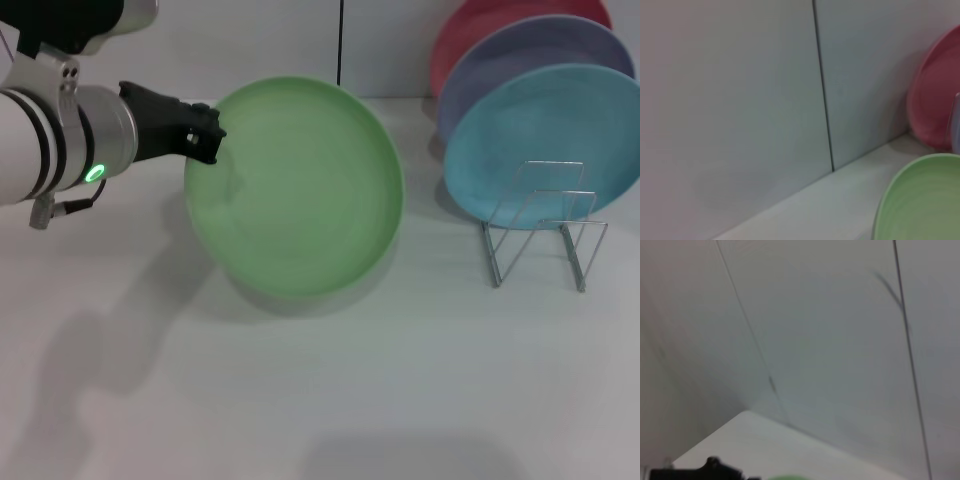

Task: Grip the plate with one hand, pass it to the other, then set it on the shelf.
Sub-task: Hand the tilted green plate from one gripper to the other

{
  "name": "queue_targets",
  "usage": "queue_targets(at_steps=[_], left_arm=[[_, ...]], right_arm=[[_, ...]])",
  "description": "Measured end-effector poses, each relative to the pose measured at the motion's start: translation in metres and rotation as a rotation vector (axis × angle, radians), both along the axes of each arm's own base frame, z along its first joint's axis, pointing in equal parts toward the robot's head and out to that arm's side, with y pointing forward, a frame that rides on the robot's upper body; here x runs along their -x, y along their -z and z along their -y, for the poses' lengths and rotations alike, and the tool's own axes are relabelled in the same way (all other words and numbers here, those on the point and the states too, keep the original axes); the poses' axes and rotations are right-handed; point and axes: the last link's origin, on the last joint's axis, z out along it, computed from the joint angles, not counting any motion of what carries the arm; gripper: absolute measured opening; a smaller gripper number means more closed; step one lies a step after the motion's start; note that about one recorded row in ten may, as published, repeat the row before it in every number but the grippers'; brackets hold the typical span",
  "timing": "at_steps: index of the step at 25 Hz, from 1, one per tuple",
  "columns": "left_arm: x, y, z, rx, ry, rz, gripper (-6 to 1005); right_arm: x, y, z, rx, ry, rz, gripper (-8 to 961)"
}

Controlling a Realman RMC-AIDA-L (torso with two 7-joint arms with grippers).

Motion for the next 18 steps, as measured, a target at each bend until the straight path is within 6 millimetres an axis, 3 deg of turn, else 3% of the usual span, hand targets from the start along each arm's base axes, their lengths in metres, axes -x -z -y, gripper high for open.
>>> queue_targets(at_steps=[7, 18], left_arm=[[-0.01, -0.005, 0.001, -0.016, 0.034, 0.013, 28], [-0.019, -0.014, 0.005, -0.038, 0.057, 0.042, 29]], right_arm=[[-0.009, 0.019, -0.012, 0.124, 0.111, 0.062, 737], [-0.005, 0.042, -0.036, 0.178, 0.146, 0.11, 733]])
